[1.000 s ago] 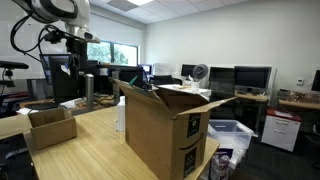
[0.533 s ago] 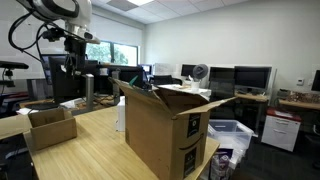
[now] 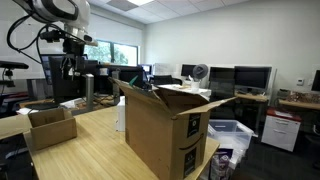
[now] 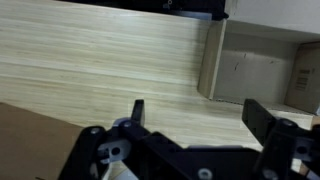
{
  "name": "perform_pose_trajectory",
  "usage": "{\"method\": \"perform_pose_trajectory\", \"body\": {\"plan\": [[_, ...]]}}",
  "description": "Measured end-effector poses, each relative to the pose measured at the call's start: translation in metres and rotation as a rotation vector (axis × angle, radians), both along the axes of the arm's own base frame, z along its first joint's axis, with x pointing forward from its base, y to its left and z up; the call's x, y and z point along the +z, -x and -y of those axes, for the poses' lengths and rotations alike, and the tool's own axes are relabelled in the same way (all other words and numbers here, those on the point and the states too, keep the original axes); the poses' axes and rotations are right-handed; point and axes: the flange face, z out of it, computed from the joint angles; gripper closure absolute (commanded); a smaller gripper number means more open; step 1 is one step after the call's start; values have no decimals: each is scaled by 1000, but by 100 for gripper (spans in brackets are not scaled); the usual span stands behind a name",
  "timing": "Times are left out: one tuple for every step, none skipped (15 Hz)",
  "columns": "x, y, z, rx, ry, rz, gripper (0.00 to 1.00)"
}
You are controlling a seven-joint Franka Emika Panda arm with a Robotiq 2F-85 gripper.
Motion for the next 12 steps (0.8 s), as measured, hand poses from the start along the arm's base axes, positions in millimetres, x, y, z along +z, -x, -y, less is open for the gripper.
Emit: {"method": "perform_pose_trajectory", "body": {"plan": [[0,0,-3,14,-3,4,0],[0,0,-5,20,-5,5,0],[0,0,-7,23,-7,5,0],[1,0,-8,26,-9,6,0],[1,0,-10,29,-11,15,0],[2,-1,-13,33,-15,19,0],[2,0,-16,38,-20,20,0],[2,1,-20,45,-23,21,0],[2,1,-24,53,-25,20,0],[2,2,-26,58,-25,20,0],[2,2,-28,62,-25,18,0],[1,3,-29,65,-25,13,0]]}}
